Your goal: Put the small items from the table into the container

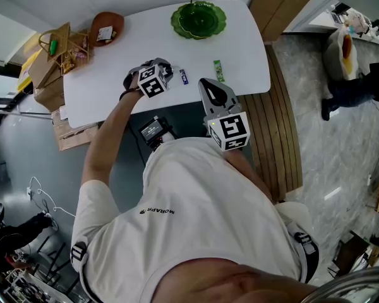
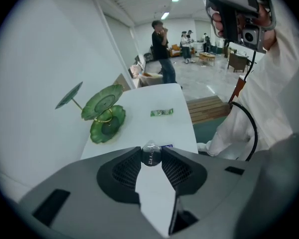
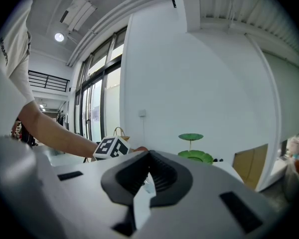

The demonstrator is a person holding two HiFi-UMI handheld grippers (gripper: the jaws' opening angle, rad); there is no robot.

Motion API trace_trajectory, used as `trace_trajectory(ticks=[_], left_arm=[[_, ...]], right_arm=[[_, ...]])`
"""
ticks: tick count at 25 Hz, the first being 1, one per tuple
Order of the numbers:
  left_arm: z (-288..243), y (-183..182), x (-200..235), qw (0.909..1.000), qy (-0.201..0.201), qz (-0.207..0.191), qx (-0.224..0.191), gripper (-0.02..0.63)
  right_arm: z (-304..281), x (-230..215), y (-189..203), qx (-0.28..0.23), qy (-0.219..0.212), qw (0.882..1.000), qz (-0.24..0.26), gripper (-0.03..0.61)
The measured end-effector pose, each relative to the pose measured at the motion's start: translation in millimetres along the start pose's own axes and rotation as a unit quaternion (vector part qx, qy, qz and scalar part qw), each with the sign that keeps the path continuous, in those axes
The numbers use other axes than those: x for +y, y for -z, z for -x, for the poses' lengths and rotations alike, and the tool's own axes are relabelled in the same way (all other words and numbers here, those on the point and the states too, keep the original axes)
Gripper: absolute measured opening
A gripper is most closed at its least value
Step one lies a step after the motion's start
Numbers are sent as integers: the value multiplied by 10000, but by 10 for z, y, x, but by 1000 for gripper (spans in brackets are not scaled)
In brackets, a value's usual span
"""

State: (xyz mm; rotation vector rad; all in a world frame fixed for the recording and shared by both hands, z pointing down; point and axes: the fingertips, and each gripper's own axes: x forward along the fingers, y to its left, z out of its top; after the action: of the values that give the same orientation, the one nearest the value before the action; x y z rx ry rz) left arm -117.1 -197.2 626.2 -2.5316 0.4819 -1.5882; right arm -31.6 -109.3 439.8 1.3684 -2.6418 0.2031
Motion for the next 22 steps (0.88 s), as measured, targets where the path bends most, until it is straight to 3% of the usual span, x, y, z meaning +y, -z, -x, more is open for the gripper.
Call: trace_trajectory(ticks=[8,22], left_arm=[[45,-366,174,9982,-273,313,-434,133],[115,-823,509,9853,-626,1104,-1142,133]], right_arm=[[27,-94,2,-7,57,10000,7,5],[68,-234,-14,-39,166,9999,-13,5]])
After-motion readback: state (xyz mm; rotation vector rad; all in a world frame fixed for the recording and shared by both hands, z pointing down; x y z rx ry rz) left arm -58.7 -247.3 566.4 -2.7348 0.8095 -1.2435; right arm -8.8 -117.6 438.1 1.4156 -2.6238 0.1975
